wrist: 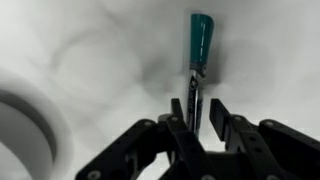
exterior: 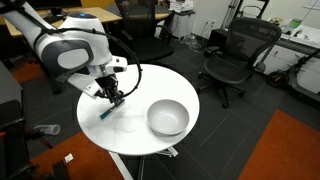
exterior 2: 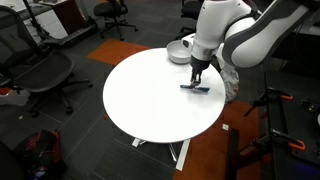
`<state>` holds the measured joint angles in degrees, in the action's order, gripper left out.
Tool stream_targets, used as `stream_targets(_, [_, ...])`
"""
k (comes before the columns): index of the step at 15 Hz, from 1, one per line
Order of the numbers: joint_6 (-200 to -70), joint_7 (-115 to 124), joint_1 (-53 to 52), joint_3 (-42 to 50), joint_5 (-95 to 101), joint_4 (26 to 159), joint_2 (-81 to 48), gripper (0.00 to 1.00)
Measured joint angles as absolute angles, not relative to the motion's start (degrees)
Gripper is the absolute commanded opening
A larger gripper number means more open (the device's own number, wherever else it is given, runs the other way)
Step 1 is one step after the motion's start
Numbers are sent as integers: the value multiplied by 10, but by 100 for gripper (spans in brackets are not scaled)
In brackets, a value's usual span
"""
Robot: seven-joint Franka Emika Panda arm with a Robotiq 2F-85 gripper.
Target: Take the marker from the white bowl and place it on the table
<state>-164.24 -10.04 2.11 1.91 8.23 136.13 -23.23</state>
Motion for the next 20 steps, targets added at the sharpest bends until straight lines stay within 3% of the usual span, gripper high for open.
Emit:
stream_targets(4, [-1642,-101,23,20,83,1355,-236,97])
stream_targets(5, [-1642,-101,23,20,83,1353,-236,100])
stream_targets(20, [-1640,-101,27,35,97,1406,-104,100])
